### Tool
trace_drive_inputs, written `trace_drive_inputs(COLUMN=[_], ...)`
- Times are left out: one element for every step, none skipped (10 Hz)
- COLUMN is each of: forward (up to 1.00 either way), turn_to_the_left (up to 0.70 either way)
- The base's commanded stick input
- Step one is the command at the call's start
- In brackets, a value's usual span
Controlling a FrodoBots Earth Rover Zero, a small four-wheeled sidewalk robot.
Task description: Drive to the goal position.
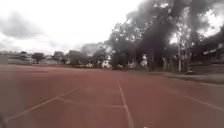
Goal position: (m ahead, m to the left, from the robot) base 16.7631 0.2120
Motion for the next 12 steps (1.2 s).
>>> trace_drive_inputs(forward=[0.67,0.67,0.67,0.67,0.67,0.67,0.67,0.67,0.67,0.67,0.67,0.67], turn_to_the_left=[0.0,0.0,-0.03,-0.26,-0.34,-0.34,-0.34,-0.34,-0.34,-0.34,-0.34,-0.34])
